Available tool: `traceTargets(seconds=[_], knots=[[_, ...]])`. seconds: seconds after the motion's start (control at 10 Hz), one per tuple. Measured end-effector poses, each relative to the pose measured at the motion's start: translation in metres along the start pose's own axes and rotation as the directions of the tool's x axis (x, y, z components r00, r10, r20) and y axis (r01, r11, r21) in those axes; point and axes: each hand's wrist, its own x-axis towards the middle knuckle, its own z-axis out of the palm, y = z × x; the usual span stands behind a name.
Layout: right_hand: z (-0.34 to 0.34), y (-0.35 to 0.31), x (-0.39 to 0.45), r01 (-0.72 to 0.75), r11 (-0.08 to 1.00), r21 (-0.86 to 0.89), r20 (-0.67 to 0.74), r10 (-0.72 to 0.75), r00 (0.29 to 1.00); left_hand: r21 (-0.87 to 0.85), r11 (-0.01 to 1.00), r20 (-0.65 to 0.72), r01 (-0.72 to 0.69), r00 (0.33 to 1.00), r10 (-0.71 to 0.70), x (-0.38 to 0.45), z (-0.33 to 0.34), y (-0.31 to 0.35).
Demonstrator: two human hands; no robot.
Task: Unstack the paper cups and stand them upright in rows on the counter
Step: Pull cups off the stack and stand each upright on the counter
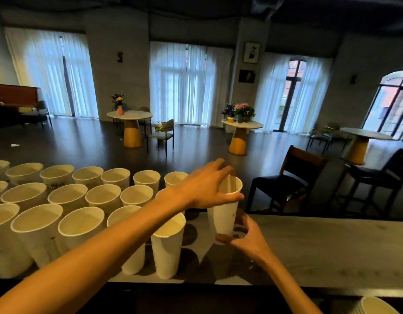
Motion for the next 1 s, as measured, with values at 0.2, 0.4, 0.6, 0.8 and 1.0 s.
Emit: traceTargets(seconds=[0.2,0.4,0.6,0.8,1.0], knots=[[0.019,0.003,0.036,0.022,0.998,0.056,0.0,-0.022,1.0,-0.087,0.996,0.027,0.012,1.0,-0.01,0.004,0.007,-0.026],[0.068,0.031,0.092,-0.075,0.985,0.153,-0.038,0.082,0.996,-0.153,0.977,-0.083,0.148,0.983,-0.162,-0.012,-0.015,-0.08],[0.073,0.044,0.114,-0.083,0.988,0.132,0.001,0.083,0.997,-0.229,0.95,-0.156,0.211,0.956,-0.25,-0.03,-0.029,-0.12],[0.076,0.05,0.13,-0.085,0.992,0.094,-0.068,0.091,0.994,-0.306,0.932,-0.202,0.196,0.943,-0.265,-0.026,-0.022,-0.127],[0.074,0.055,0.137,-0.081,0.993,0.084,-0.062,0.087,0.994,-0.292,0.945,-0.234,0.147,0.947,-0.22,-0.02,-0.022,-0.119]])
